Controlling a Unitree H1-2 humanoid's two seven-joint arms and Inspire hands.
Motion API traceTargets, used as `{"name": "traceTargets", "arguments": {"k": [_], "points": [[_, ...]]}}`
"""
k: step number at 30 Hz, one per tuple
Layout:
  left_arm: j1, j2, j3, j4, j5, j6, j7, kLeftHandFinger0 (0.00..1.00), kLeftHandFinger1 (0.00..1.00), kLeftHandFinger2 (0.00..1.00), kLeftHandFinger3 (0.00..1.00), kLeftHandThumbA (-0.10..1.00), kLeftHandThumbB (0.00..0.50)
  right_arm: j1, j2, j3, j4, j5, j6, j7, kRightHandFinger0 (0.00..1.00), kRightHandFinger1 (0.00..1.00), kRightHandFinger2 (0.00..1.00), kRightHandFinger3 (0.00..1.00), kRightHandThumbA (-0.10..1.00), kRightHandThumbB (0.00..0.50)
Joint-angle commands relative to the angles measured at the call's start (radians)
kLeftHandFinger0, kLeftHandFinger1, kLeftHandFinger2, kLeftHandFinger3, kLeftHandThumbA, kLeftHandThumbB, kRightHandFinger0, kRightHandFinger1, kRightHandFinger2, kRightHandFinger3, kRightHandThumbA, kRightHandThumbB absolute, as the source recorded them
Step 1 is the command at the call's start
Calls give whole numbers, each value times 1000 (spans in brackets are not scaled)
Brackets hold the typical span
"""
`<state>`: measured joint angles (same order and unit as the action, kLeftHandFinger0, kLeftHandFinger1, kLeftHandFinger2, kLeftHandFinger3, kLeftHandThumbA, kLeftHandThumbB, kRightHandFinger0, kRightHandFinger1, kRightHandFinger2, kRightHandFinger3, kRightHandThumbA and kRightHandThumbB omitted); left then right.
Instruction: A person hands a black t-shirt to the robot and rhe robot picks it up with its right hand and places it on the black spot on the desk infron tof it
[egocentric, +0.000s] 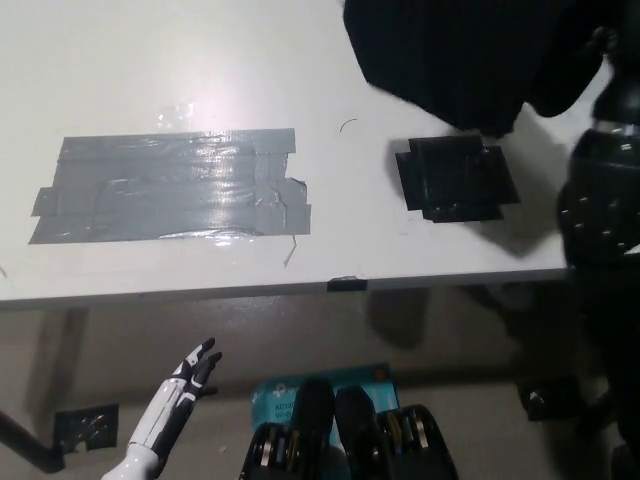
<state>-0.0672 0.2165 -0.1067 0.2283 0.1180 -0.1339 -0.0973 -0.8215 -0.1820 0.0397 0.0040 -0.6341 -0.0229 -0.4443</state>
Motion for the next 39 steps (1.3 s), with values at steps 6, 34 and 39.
{"name": "traceTargets", "arguments": {"k": [6,34,39], "points": [[-5,18,-10,-36,20,-12,-18,833,985,889,1000,1000,486,-40,-38,-24,129,82,-79,30,0,348,854,915,-100,164],[-15,33,-3,-55,34,-3,-26,767,905,833,1000,1000,490,-229,-44,481,728,-50,45,639,1000,1000,1000,1000,424,194],[-28,41,4,-59,26,15,-32,745,878,823,1000,1000,498,-214,-206,567,437,-8,139,1027,1000,1000,1000,1000,562,500]]}}
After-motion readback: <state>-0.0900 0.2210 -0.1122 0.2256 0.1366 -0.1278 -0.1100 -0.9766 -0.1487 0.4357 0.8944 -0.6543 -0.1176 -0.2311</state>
